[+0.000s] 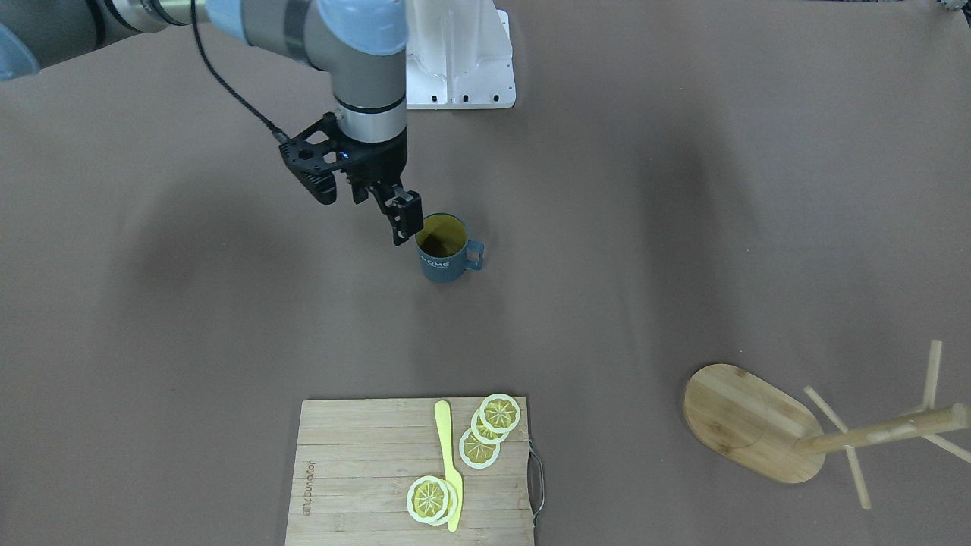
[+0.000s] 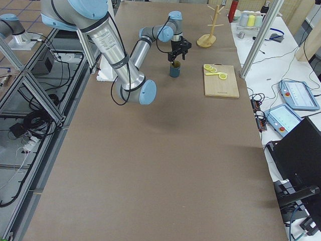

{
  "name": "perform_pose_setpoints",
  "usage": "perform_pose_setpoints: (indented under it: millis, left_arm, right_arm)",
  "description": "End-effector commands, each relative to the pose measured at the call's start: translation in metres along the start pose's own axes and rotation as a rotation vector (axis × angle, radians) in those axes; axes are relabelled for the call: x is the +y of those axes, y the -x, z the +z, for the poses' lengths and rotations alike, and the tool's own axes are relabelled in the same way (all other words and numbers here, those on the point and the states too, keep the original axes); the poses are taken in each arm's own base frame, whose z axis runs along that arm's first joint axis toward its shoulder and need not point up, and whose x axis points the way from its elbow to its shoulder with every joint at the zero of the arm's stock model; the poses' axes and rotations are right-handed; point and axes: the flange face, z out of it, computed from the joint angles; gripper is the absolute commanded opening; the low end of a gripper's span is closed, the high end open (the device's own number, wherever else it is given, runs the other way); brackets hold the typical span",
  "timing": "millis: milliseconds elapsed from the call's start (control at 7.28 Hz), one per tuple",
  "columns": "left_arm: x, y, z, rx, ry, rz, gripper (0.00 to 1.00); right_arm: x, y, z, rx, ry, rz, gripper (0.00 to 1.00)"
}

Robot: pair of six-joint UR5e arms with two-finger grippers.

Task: Hang cup on storage rack
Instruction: 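Set the teal mug down, release, and withdraw the right gripper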

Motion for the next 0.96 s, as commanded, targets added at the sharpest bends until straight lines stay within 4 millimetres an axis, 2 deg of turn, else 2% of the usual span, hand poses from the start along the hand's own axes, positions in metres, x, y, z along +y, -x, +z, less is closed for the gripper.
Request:
perform_pose_setpoints:
  millis: [0, 275, 412, 550, 824]
  left_arm:
    - [-0.008, -0.011, -0.005, 0.013, -0.043, -0.045, 0.99]
    - [-0.022, -0.061, 0.017, 0.086, -0.098, -0.071, 0.99]
    - [-0.031, -0.095, 0.022, 0.127, -0.101, -0.06, 0.99]
    - [-0.045, -0.129, 0.02, 0.175, -0.115, -0.071, 0.99]
    - [-0.069, -0.212, 0.045, 0.311, -0.128, -0.006, 0.98]
  right_arm:
    - [-0.104, -0.036, 0.002, 0.038, 0.005, -0.195, 1.0]
    - [-0.226, -0.084, -0.002, 0.084, 0.007, -0.369, 1.0]
    - [-0.289, -0.118, -0.01, 0.096, 0.018, -0.457, 1.0]
    - [-0.344, -0.157, -0.017, 0.104, 0.04, -0.573, 1.0]
    - [-0.424, -0.233, -0.023, 0.111, 0.08, -0.717, 1.0]
